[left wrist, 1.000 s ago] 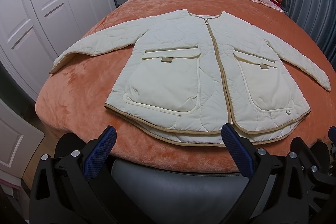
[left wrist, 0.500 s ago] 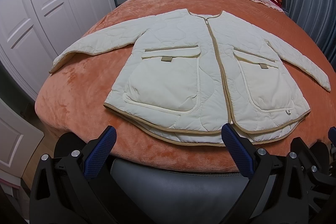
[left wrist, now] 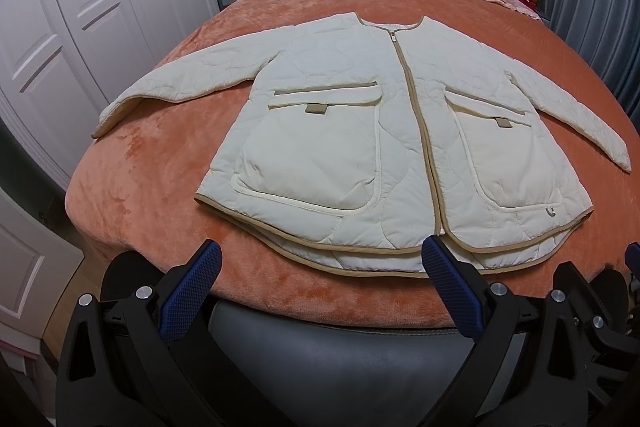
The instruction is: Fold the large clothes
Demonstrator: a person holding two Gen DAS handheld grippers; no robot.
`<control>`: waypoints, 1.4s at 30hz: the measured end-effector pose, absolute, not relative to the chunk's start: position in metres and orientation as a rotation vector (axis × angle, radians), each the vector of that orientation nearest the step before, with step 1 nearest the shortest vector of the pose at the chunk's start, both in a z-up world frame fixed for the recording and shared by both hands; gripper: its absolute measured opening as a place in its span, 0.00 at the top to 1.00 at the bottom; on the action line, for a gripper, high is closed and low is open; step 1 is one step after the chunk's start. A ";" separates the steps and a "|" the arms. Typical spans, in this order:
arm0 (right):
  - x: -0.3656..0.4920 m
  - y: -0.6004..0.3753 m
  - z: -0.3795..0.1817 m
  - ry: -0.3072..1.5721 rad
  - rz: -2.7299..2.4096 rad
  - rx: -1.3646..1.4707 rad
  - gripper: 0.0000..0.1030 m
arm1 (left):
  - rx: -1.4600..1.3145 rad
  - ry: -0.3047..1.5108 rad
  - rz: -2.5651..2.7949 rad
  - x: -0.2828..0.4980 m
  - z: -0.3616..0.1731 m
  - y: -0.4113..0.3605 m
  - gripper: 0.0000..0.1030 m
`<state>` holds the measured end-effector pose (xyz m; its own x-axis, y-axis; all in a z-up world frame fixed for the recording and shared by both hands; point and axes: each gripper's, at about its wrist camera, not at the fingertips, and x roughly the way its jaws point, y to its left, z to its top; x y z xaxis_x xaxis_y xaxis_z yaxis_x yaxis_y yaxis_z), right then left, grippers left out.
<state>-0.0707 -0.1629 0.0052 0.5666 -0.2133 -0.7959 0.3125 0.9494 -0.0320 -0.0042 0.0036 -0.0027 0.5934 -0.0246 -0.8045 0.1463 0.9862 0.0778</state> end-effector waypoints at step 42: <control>0.000 -0.587 -0.084 0.756 -0.742 0.756 0.05 | 0.062 1.068 -0.028 0.130 -0.050 -0.007 0.05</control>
